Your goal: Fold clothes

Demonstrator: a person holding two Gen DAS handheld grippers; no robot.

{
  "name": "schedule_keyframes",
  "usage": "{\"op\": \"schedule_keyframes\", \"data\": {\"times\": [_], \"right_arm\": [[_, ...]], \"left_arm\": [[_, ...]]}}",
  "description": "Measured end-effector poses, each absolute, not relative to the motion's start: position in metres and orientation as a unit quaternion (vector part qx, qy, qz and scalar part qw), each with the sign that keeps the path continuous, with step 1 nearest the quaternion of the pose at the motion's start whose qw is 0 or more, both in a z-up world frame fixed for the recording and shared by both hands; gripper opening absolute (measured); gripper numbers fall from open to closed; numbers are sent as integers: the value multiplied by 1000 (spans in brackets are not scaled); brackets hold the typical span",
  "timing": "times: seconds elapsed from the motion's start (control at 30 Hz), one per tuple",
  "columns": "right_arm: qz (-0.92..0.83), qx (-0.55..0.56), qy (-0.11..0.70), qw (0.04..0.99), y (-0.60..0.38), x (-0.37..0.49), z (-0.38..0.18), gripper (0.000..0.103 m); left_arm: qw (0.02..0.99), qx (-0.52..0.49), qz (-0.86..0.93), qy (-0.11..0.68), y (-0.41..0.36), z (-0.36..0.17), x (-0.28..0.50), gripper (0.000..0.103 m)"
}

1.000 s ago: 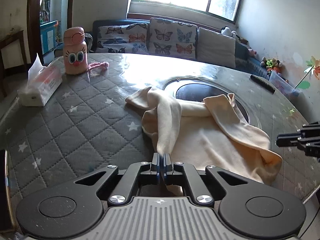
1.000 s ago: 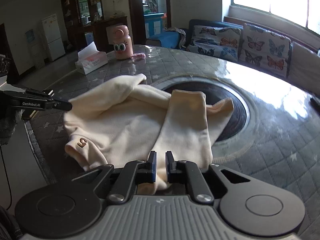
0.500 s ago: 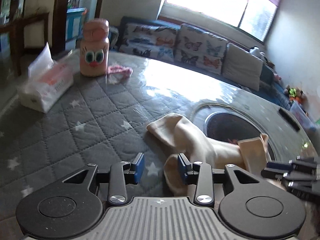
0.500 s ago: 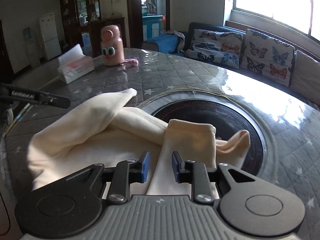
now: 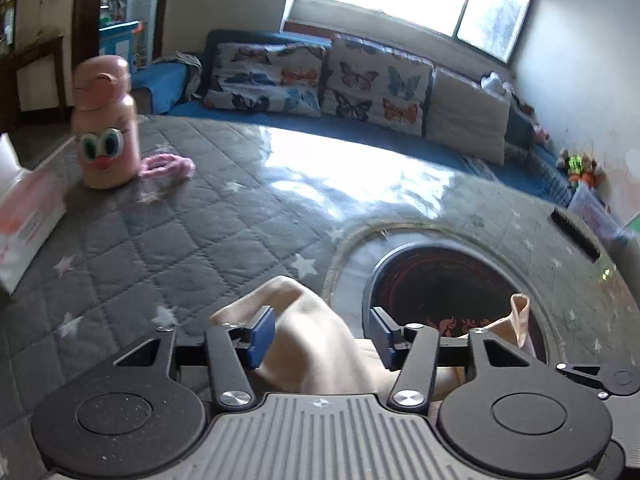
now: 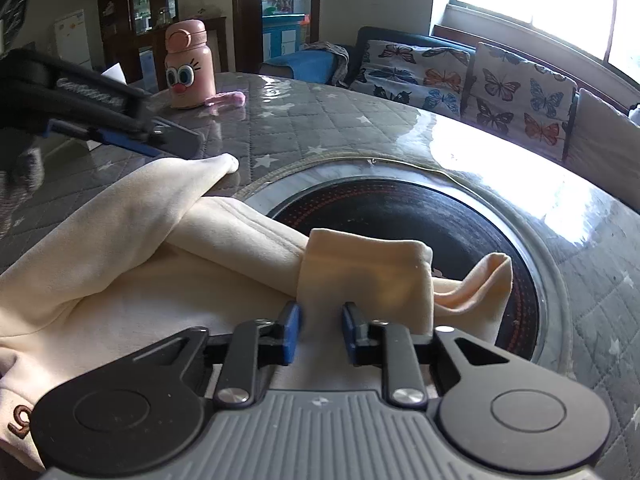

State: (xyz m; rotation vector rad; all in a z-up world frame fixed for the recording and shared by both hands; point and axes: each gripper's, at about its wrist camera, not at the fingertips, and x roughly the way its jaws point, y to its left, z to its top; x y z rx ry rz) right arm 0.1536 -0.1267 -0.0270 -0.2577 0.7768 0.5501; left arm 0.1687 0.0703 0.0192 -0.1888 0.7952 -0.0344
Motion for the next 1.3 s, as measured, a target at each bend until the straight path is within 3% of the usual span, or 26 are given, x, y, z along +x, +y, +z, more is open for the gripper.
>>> {"op": "schedule_keyframes", "data": {"times": [0.13,0.17,0.23,0.3,0.47,0.57,0.6,0.63,0.9,1.3], "right_arm": [[261,-113,367,886,-134,154,-24,4],[261,-111,365,887,-136,154,-23,3],[262,-107,363,888,-139,153,-21,3],[265,-101,361,888,-140,153,-19,4],[283,-92,360,885,-136,151,-19,22],[280,-106,364,882,-130,150,-24,19],[277,-106,366,882,-130,149,-25,8],[275,-104,365,883,-131,149,-25,4],[245,-90,333,906,-161,135,-2,2],[159,-61,306,937,-235,112,22,2]], "left_arm": [[912,-90,0,401,70,7,181,53],[910,-91,0,405,72,3,183,49],[906,-96,-1,411,74,-2,185,12],[905,-101,-2,413,77,-4,184,8],[917,-110,13,383,91,9,162,6],[925,-113,34,362,108,21,144,6],[927,-114,41,356,114,25,138,6],[928,-116,49,350,121,29,131,6],[926,-126,111,338,173,33,89,6],[923,-74,155,345,176,25,63,6]]}}
